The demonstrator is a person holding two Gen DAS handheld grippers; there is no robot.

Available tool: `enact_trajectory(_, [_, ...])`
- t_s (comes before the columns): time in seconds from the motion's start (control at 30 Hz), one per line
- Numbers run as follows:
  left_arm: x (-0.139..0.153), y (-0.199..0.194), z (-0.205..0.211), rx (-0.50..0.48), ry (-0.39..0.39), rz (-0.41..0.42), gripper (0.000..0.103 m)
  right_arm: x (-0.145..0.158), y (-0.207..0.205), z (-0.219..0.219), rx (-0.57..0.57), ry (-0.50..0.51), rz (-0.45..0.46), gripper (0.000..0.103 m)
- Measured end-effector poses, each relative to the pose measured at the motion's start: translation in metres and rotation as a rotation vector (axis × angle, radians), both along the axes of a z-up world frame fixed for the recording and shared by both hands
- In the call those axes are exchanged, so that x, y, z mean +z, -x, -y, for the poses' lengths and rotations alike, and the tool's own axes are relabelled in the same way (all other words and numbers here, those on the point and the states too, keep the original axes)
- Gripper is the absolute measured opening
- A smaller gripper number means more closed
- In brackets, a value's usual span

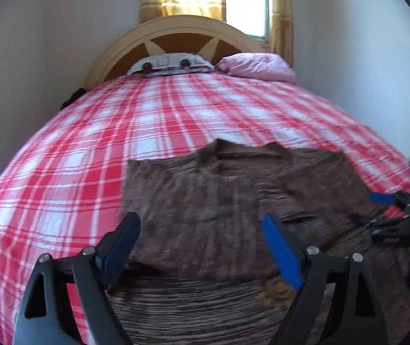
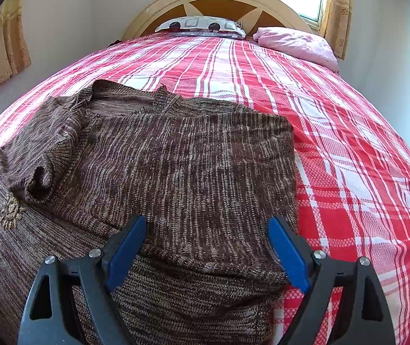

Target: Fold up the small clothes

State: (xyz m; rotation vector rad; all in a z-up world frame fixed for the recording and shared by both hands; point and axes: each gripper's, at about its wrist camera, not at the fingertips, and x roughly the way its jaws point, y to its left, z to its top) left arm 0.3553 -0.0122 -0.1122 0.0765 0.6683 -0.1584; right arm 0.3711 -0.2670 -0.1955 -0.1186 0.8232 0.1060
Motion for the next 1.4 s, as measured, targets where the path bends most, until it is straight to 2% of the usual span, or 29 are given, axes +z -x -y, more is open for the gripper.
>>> enact_trajectory(0.07, [-0.014,-0.012,-0.016,0.101,-0.097,-0.034,0.089,0.001,-0.001,0.0,0.005,-0.005,-0.008,0.087])
enact_trajectory(0.13, [-0.03,-0.022,-0.037,0.185,-0.132,-0.097,0.089,0.013,-0.002,-0.001,0.002,-0.011,-0.027,0.087])
enact_trajectory(0.17, [-0.037,-0.026,-0.043,0.214,-0.138,-0.133,0.089,0.029,0.002,-0.006,-0.011,-0.01,0.005,0.087])
enact_trajectory(0.27, [-0.05,-0.034,-0.06,0.242,-0.079,-0.218,0.09,0.067,0.012,-0.04,0.083,-0.027,0.068,0.087])
enact_trajectory(0.33, [-0.052,-0.034,-0.066,0.253,-0.047,-0.229,0.093,0.074,0.008,-0.074,0.146,0.036,0.042,0.087])
enact_trajectory(0.4, [-0.056,-0.032,-0.07,0.27,-0.028,-0.231,0.097,0.065,-0.005,-0.114,0.216,0.097,-0.042,0.087])
enact_trajectory(0.5, [-0.058,-0.03,-0.074,0.27,0.008,-0.235,0.099,0.044,-0.018,-0.16,0.274,0.208,-0.052,0.087])
enact_trajectory(0.57, [-0.061,-0.032,-0.076,0.289,0.027,-0.242,0.102,0.029,-0.029,-0.175,0.265,0.286,-0.055,0.087])
enact_trajectory(0.63, [-0.061,-0.032,-0.081,0.304,0.048,-0.249,0.103,0.021,-0.049,-0.175,0.205,0.333,-0.062,0.087])
enact_trajectory(0.73, [-0.062,-0.029,-0.09,0.362,0.074,-0.243,0.103,0.032,-0.071,-0.137,0.04,0.269,-0.018,0.087])
enact_trajectory(0.83, [-0.064,-0.029,-0.093,0.383,0.077,-0.251,0.103,0.035,-0.086,-0.085,-0.13,0.224,-0.038,0.087])
enact_trajectory(0.93, [-0.064,-0.028,-0.093,0.407,0.071,-0.244,0.103,0.039,-0.078,-0.054,-0.161,0.134,-0.051,0.087])
enact_trajectory(0.97, [-0.064,-0.029,-0.094,0.403,0.074,-0.245,0.103,0.043,-0.071,-0.049,-0.154,0.08,-0.042,0.087])
enact_trajectory(1.07, [-0.064,-0.028,-0.095,0.405,0.081,-0.246,0.103,0.056,-0.044,-0.051,-0.045,-0.192,-0.045,0.087])
enact_trajectory(1.17, [-0.063,-0.029,-0.096,0.408,0.078,-0.244,0.103,0.054,-0.025,-0.075,0.044,-0.268,-0.072,0.085])
enact_trajectory(1.2, [-0.063,-0.028,-0.096,0.402,0.082,-0.244,0.103,0.052,-0.015,-0.089,0.12,-0.301,-0.092,0.082])
enact_trajectory(1.3, [-0.063,-0.028,-0.098,0.395,0.1,-0.247,0.103,0.046,0.008,-0.125,0.267,-0.293,-0.106,0.079])
enact_trajectory(1.33, [-0.063,-0.027,-0.097,0.394,0.093,-0.245,0.103,0.043,0.013,-0.132,0.302,-0.271,-0.107,0.072])
enact_trajectory(1.4, [-0.06,-0.025,-0.092,0.385,0.064,-0.233,0.103,0.028,0.021,-0.145,0.328,-0.179,-0.123,0.064])
